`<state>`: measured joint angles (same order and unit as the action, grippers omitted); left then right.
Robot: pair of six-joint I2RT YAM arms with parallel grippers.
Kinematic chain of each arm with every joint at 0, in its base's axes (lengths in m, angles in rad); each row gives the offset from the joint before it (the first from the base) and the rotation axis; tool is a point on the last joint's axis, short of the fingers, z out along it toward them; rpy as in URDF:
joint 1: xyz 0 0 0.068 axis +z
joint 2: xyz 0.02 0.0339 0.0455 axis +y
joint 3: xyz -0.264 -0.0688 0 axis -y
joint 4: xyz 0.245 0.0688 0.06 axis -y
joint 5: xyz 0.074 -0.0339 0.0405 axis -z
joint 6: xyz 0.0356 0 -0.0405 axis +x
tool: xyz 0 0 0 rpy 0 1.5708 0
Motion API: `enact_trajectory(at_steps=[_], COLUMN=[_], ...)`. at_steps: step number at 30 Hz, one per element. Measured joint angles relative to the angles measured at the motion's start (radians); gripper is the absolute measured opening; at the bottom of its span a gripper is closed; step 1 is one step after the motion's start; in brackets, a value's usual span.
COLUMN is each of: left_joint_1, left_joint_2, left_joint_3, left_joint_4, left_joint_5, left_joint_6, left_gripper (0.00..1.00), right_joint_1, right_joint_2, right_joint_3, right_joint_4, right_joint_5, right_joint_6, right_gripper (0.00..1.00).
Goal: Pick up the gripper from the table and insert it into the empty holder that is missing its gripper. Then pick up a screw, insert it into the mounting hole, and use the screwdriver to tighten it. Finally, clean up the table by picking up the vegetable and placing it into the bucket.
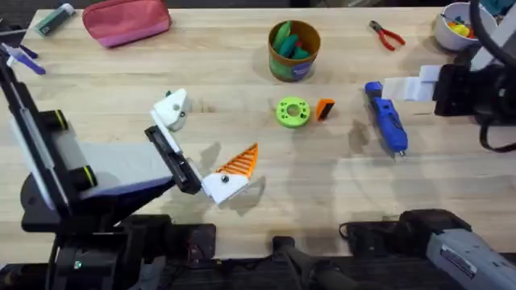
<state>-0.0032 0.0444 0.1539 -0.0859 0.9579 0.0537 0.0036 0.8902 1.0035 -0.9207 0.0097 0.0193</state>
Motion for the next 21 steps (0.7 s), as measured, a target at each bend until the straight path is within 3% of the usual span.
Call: enact_trajectory(at_steps=[8,15,21], left_joint_1=[0.0,-0.009,-0.046], left_joint_2=[-0.016,-0.04,-0.039], left_joint_3=[-0.008,-0.11,-0.148], left_joint_4=[0.016,0.241,0.283], left_joint_5=[0.061,0.072,0.075], left_joint_6=[-0.002,-0.06,-0.091], left_gripper=[0.987,0.985,0.985], right_joint_1=[0.0,0.0,0.0], right_joint_2=[0.0,0.0,0.0], right_joint_3=[0.0,0.0,0.0], right_joint_4=[0.0,0.0,0.0], right_joint_5=[0.0,0.0,0.0], right_joint_6=[0.0,0.0,0.0], right_gripper=[0.994,0.994,0.994])
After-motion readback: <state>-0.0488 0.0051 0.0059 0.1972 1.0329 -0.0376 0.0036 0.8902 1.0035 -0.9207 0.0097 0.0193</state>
